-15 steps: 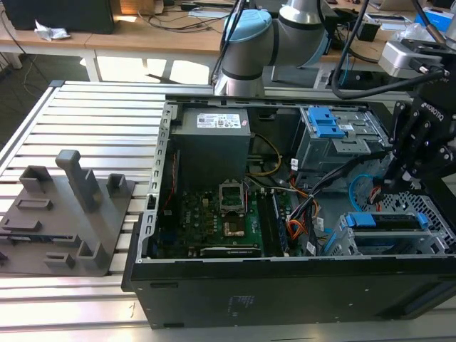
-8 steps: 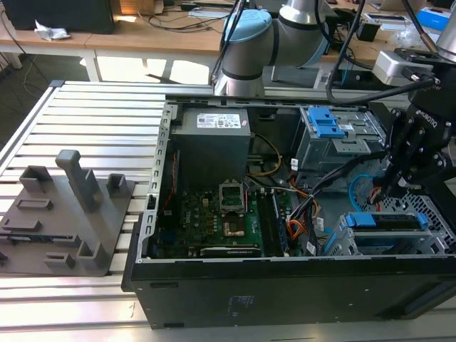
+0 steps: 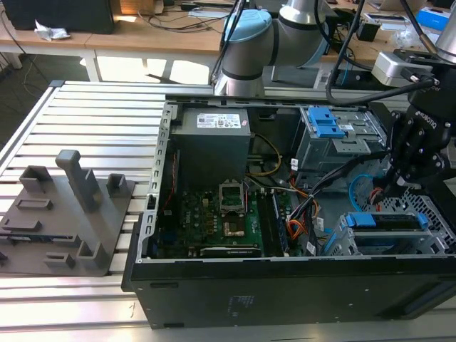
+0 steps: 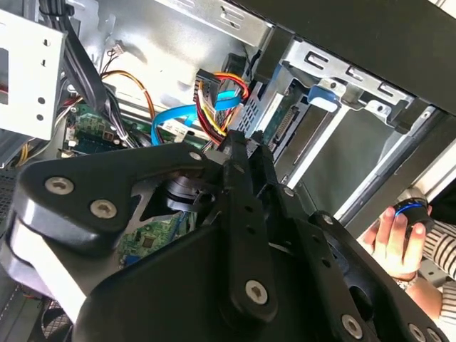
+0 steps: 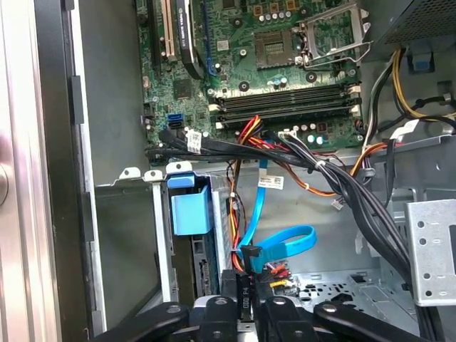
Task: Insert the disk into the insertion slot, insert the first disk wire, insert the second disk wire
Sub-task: 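Insert the first disk wire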
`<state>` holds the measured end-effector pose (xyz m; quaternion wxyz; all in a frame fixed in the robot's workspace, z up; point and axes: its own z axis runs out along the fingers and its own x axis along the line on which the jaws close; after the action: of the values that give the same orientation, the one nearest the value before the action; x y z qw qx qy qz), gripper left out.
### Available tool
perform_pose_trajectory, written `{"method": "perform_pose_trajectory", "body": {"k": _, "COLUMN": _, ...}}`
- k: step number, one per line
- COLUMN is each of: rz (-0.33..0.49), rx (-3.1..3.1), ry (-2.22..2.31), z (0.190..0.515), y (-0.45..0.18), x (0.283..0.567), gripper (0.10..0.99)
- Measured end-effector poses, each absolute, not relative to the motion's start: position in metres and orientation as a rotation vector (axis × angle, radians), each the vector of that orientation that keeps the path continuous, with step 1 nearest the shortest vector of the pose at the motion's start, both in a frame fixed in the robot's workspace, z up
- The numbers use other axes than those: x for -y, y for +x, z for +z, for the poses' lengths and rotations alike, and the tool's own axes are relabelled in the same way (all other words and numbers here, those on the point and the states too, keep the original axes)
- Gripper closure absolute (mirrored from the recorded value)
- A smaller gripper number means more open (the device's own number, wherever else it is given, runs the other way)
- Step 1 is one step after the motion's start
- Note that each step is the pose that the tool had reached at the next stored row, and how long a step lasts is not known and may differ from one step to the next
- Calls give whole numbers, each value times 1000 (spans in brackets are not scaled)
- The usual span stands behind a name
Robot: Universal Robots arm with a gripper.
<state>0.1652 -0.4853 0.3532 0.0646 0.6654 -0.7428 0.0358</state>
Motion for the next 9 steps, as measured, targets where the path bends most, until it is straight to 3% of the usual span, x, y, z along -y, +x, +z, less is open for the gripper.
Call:
{"method": "perform_pose_trajectory", "body": {"k": 1, "rz": 109, "rx": 2242, "ry": 2008, "z": 353, "y": 165, "x": 485, "gripper": 914}}
{"method": "perform_pose_trajectory", "body": {"k": 9, "rz": 112, "rx": 2240, "ry": 2007, "z": 353, "y": 165, "x": 485, "gripper": 914}}
